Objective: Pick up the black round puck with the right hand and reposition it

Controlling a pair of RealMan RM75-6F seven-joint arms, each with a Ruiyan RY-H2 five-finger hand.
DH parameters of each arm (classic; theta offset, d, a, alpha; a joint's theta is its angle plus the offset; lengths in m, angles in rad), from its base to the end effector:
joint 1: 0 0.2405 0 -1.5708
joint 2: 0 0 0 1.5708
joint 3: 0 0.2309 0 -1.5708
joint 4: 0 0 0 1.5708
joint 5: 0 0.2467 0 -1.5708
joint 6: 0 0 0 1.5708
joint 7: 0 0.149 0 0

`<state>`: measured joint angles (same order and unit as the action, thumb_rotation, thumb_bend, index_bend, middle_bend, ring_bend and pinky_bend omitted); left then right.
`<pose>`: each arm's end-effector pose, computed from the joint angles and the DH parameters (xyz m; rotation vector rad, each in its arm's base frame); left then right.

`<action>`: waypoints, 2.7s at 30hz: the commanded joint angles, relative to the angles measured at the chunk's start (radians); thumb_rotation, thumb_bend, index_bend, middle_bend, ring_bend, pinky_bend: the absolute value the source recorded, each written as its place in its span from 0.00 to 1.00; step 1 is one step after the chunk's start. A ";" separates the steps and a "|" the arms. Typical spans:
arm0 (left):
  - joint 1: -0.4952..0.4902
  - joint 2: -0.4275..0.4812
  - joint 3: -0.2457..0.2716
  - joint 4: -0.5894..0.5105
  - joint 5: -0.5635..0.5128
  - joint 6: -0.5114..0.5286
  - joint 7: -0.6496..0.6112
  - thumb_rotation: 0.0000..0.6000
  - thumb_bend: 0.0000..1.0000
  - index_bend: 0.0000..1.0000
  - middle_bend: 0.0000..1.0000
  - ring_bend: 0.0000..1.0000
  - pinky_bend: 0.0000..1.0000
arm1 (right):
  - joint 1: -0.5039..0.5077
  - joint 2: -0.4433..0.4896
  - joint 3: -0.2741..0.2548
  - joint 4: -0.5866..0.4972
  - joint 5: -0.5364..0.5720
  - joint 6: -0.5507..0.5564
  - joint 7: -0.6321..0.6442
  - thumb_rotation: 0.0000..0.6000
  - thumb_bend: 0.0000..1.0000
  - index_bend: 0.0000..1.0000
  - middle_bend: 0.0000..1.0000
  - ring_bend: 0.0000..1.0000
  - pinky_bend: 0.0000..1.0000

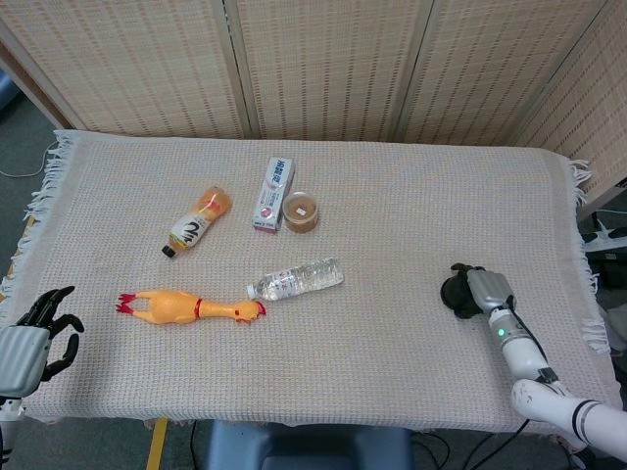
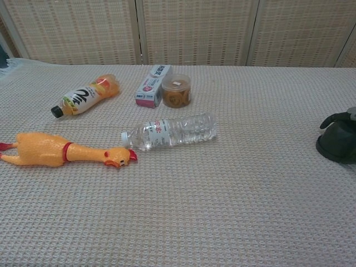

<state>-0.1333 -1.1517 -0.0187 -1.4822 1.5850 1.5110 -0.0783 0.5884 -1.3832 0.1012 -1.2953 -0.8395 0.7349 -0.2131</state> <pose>-0.3088 0.1962 0.1126 -1.4875 -0.8286 -0.9650 -0.3104 -0.3356 0.0028 1.5571 -1.2962 0.4711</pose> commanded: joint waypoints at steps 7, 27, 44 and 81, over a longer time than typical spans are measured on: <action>0.000 0.000 0.000 0.000 0.001 0.000 -0.002 1.00 0.52 0.52 0.12 0.12 0.41 | -0.017 -0.018 0.003 0.007 -0.046 0.065 0.008 1.00 0.13 0.25 0.27 0.24 0.42; 0.000 -0.001 0.002 -0.001 0.003 -0.001 0.006 1.00 0.52 0.52 0.12 0.12 0.40 | -0.113 -0.072 0.035 0.040 -0.329 0.427 0.150 1.00 0.29 0.77 0.62 0.65 0.88; -0.003 -0.003 0.003 -0.003 0.000 -0.012 0.019 1.00 0.52 0.52 0.12 0.12 0.40 | -0.176 -0.137 0.065 0.232 -0.590 0.726 0.374 1.00 0.30 0.82 0.66 0.68 0.92; -0.002 0.003 0.004 -0.013 -0.008 -0.021 0.032 1.00 0.52 0.52 0.12 0.12 0.40 | -0.192 -0.054 0.027 0.131 -0.637 0.636 0.356 1.00 0.30 0.84 0.66 0.68 0.93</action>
<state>-0.1355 -1.1487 -0.0142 -1.4948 1.5766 1.4896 -0.0465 0.4095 -1.4705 0.1466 -1.1519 -1.5240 1.4835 0.5382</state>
